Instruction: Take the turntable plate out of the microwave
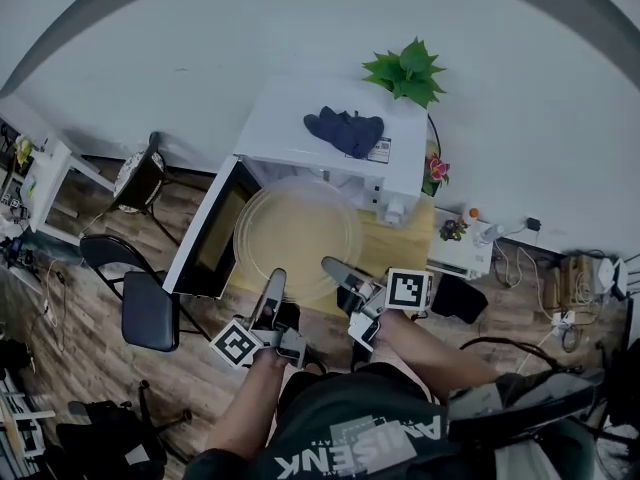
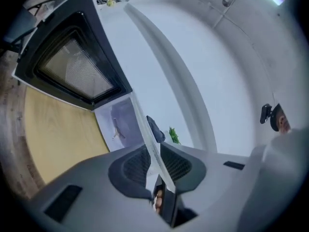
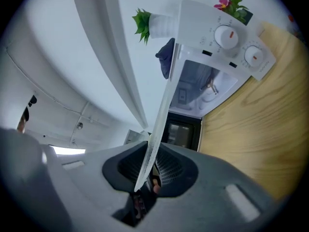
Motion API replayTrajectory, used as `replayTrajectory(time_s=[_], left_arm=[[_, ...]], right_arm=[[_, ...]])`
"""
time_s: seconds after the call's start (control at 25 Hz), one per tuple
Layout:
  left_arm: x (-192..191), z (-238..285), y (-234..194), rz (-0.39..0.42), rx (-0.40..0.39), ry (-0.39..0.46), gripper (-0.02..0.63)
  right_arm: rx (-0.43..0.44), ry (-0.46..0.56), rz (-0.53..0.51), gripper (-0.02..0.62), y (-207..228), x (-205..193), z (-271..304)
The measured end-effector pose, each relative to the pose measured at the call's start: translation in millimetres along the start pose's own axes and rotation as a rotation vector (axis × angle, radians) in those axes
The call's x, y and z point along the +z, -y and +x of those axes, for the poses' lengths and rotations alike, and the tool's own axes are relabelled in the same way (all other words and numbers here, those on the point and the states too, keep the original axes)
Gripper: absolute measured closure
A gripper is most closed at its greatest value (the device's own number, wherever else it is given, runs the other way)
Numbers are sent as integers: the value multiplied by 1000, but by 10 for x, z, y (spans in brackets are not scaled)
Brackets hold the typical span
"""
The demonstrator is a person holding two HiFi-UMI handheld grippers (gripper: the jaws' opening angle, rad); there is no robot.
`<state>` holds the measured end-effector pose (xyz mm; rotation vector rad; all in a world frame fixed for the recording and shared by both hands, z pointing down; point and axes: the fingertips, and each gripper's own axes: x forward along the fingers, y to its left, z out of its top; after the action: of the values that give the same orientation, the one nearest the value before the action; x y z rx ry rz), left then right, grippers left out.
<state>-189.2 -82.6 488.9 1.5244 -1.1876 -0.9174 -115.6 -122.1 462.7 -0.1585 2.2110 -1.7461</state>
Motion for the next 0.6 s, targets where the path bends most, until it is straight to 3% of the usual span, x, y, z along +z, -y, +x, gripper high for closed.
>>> replayTrajectory(time_s=[0.12,0.28,0.6], left_arm=[[76,-71,194,10,-9,-13,543],[223,-112,433,21,-27,-42,543],[446,-150,846,83,-78,-99,543]], right_arm=[[-73,-29,-41,540,-35,-20,-4],[57,-18,-82,538,-459,-26,208],[-48,21,-116,537,-660,-12,266]])
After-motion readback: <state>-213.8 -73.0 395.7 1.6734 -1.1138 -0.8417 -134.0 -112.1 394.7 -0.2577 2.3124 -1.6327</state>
